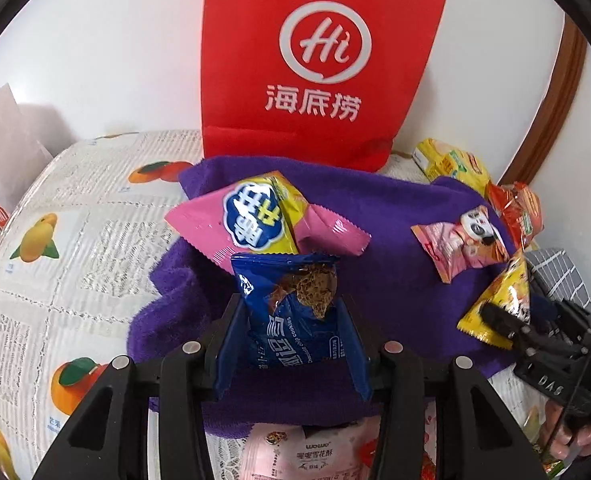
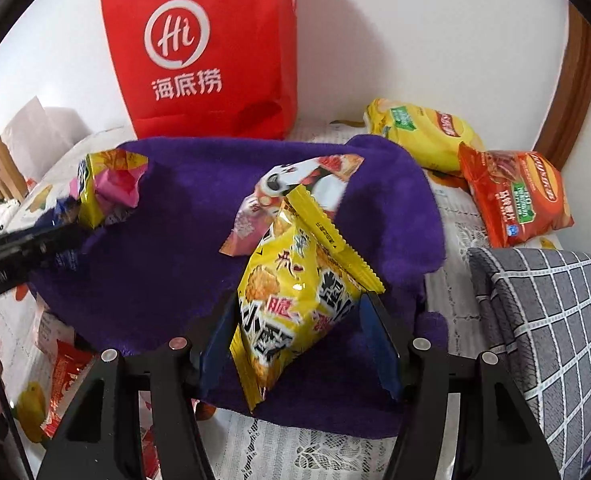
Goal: Organize snacks
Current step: 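Carry the yellow chips bag with the right tool while the left tool carries the blue bag toward the towel, then release the yellow chips bag on the towel and move the right tool toward the green packet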
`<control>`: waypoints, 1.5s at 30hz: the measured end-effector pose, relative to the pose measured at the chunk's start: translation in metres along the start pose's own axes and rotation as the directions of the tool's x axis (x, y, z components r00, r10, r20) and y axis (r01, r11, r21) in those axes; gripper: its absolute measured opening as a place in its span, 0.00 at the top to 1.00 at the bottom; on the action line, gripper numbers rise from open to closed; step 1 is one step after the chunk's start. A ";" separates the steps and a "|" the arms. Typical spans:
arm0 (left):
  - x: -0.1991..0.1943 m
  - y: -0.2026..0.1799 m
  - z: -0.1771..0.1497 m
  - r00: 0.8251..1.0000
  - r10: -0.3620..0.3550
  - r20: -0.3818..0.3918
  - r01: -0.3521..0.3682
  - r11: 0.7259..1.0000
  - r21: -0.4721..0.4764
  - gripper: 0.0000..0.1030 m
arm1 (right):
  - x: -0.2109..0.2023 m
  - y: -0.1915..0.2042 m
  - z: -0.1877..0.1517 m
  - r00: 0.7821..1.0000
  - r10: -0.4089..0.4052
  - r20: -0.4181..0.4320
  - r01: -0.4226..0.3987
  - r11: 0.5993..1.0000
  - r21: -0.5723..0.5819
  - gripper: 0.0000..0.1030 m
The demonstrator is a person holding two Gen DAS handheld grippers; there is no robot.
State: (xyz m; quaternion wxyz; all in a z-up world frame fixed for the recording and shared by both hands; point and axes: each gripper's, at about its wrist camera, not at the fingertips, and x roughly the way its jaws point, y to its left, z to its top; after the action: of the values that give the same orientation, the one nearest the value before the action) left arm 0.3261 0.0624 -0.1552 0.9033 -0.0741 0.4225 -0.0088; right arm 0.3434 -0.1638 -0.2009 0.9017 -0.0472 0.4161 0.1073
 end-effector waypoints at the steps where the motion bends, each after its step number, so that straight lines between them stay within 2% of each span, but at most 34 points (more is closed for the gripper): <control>1: 0.000 0.001 0.000 1.000 0.002 0.002 -0.002 1.000 -0.001 0.57 | 0.000 0.001 0.000 1.000 -0.003 0.001 0.003 1.000 -0.004 0.40; 5: 0.001 0.005 0.000 0.999 -0.033 -0.021 0.033 0.999 -0.021 0.57 | -0.006 0.003 0.002 1.000 0.003 0.013 -0.003 1.000 -0.016 0.38; 9: 0.003 0.004 -0.001 0.999 -0.039 -0.028 0.039 0.999 -0.023 0.57 | -0.017 0.000 0.002 0.998 0.018 0.059 -0.019 1.000 0.000 0.26; 12: 0.005 0.007 -0.004 0.999 -0.032 -0.024 0.031 0.999 -0.033 0.56 | -0.021 -0.005 0.001 0.996 0.045 0.083 -0.048 0.998 0.029 0.26; 14: 0.009 0.010 -0.004 0.998 -0.043 -0.048 0.040 0.998 -0.053 0.53 | -0.021 -0.006 0.002 0.996 0.051 0.077 -0.054 0.998 0.045 0.26; 16: 0.012 0.013 -0.004 0.995 -0.068 -0.072 0.062 0.994 -0.085 0.43 | -0.023 -0.006 0.003 0.995 0.058 0.083 -0.062 0.997 0.051 0.26; 18: 0.010 0.015 -0.004 0.994 -0.092 -0.066 0.085 0.991 -0.106 0.38 | -0.026 -0.005 0.003 0.994 0.061 0.093 -0.066 0.997 0.048 0.26; 23: 0.003 0.016 -0.004 0.996 -0.079 -0.047 0.073 0.991 -0.115 0.37 | -0.036 -0.005 -0.005 0.993 0.073 0.094 -0.080 0.994 0.068 0.26; 26: 0.002 0.016 -0.006 0.994 -0.089 -0.070 0.080 0.989 -0.122 0.37 | -0.051 -0.007 -0.019 0.991 0.096 0.091 -0.106 0.989 0.107 0.25; 29: -0.005 0.013 -0.006 0.994 -0.093 -0.054 0.086 0.989 -0.118 0.37 | -0.073 -0.007 -0.040 0.990 0.102 0.102 -0.116 0.983 0.140 0.25; 34: -0.020 0.006 -0.008 0.995 -0.097 -0.019 0.095 0.991 -0.097 0.37 | -0.108 0.000 -0.078 0.995 0.060 0.084 -0.072 0.985 0.160 0.23; 36: -0.025 0.003 -0.010 0.994 -0.108 -0.015 0.106 0.990 -0.091 0.37 | -0.120 0.003 -0.094 0.994 0.067 0.085 -0.082 0.979 0.188 0.22; 38: -0.030 0.001 -0.012 0.992 -0.123 -0.012 0.122 0.989 -0.084 0.37 | -0.126 0.007 -0.104 0.995 0.066 0.080 -0.082 0.972 0.220 0.18; 42: -0.039 -0.004 -0.017 0.991 -0.136 0.000 0.136 0.989 -0.051 0.37 | -0.118 0.018 -0.119 0.999 0.023 0.033 -0.030 0.970 0.242 0.17; 45: -0.043 -0.007 -0.020 0.991 -0.130 0.009 0.130 0.991 -0.022 0.36 | -0.109 0.027 -0.128 1.000 -0.009 -0.012 0.012 0.977 0.213 0.23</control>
State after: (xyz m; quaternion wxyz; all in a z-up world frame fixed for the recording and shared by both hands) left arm 0.2831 0.0567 -0.1343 0.9014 -0.1116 0.4136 -0.0627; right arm 0.1732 -0.1767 -0.2010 0.8998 0.0466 0.4300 0.0571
